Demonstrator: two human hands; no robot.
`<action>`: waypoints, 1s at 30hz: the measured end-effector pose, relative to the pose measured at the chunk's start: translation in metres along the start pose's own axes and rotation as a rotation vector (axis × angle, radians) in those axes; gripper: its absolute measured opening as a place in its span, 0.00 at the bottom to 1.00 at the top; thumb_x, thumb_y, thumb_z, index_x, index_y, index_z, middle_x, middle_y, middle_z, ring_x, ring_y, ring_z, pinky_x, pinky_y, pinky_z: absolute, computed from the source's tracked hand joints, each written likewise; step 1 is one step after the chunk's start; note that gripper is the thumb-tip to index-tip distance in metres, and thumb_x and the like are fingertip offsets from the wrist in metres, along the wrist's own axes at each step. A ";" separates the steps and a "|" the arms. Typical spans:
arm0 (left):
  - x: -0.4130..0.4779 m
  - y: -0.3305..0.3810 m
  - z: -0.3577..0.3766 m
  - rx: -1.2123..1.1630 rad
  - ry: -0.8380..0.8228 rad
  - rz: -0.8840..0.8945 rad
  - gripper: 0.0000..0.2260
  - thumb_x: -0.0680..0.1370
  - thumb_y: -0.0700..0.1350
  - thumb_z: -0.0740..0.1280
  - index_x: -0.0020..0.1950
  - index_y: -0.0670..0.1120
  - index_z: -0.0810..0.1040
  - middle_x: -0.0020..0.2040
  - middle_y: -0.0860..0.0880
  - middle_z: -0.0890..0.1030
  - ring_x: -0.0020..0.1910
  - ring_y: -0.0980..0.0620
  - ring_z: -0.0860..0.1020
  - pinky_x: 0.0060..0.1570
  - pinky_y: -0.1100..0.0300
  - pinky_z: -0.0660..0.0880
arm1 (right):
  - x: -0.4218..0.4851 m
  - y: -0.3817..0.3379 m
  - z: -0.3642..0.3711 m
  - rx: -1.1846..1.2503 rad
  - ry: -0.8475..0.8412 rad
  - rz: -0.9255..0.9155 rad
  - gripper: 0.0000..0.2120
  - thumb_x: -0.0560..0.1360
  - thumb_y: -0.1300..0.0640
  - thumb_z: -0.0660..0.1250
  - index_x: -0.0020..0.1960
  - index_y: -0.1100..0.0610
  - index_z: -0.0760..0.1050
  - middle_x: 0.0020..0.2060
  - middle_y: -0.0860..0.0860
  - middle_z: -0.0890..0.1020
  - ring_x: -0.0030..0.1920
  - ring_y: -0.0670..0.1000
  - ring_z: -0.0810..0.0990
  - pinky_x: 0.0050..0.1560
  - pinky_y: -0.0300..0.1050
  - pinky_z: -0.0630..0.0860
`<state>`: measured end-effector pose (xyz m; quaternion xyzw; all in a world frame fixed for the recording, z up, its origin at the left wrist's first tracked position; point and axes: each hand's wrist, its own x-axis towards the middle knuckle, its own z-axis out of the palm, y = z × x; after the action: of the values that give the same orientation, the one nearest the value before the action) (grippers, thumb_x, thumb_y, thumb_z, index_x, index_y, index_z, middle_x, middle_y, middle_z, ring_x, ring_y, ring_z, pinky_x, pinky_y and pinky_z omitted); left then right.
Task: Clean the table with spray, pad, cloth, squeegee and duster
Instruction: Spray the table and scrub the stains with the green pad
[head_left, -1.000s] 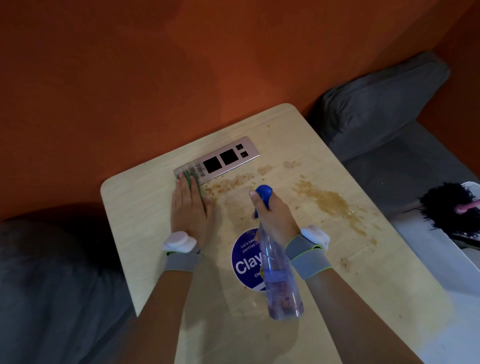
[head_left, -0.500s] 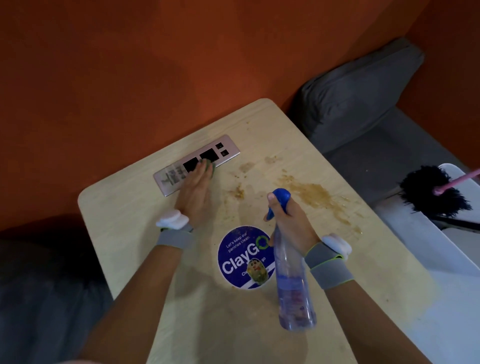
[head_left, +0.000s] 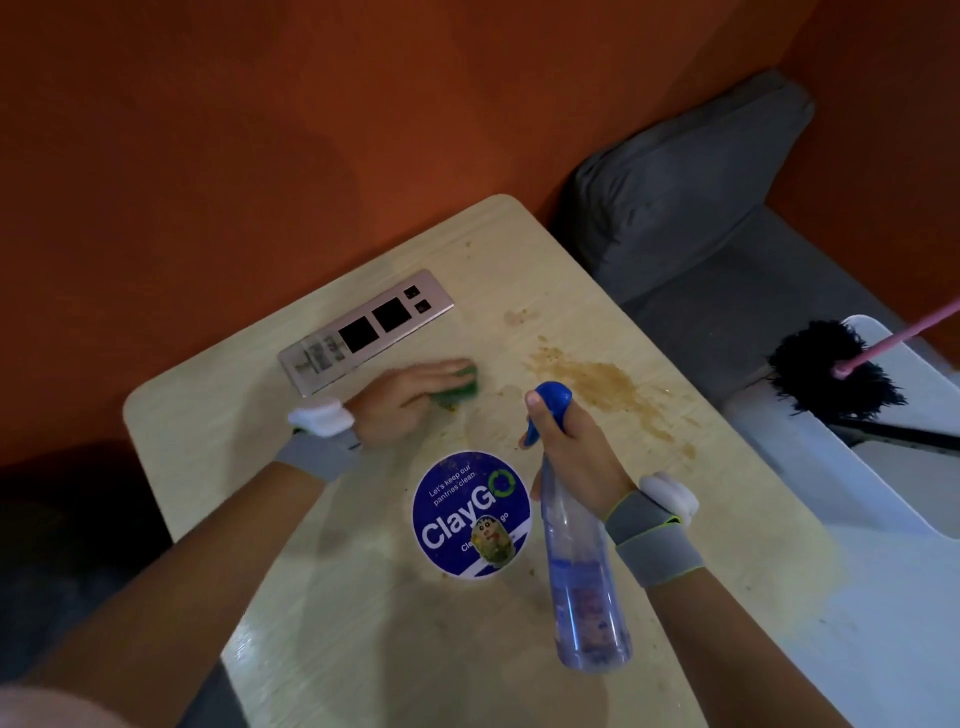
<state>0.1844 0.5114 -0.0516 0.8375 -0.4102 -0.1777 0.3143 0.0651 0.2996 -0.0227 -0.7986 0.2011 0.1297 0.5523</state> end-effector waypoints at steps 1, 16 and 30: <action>-0.009 -0.001 -0.008 -0.066 0.123 -0.072 0.23 0.77 0.34 0.54 0.72 0.46 0.68 0.72 0.56 0.66 0.73 0.58 0.63 0.75 0.56 0.55 | 0.000 0.001 0.001 -0.011 0.002 0.004 0.19 0.80 0.40 0.56 0.48 0.56 0.71 0.33 0.52 0.81 0.23 0.49 0.78 0.46 0.61 0.79; -0.007 0.051 0.065 0.428 0.204 -0.474 0.29 0.75 0.50 0.49 0.77 0.46 0.57 0.77 0.44 0.60 0.76 0.45 0.56 0.72 0.47 0.59 | -0.031 0.008 -0.011 0.057 -0.009 0.087 0.21 0.79 0.39 0.56 0.49 0.58 0.70 0.38 0.52 0.82 0.25 0.63 0.79 0.35 0.53 0.79; -0.021 0.194 0.208 0.357 -0.001 0.037 0.32 0.74 0.49 0.55 0.78 0.45 0.55 0.77 0.47 0.60 0.76 0.48 0.56 0.72 0.53 0.57 | -0.136 0.082 -0.109 0.074 0.237 0.087 0.28 0.81 0.43 0.55 0.43 0.69 0.73 0.34 0.66 0.80 0.21 0.60 0.77 0.35 0.47 0.77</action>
<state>-0.0558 0.3587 -0.0738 0.8723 -0.4505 -0.0966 0.1637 -0.0953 0.1968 0.0066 -0.7778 0.3042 0.0506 0.5476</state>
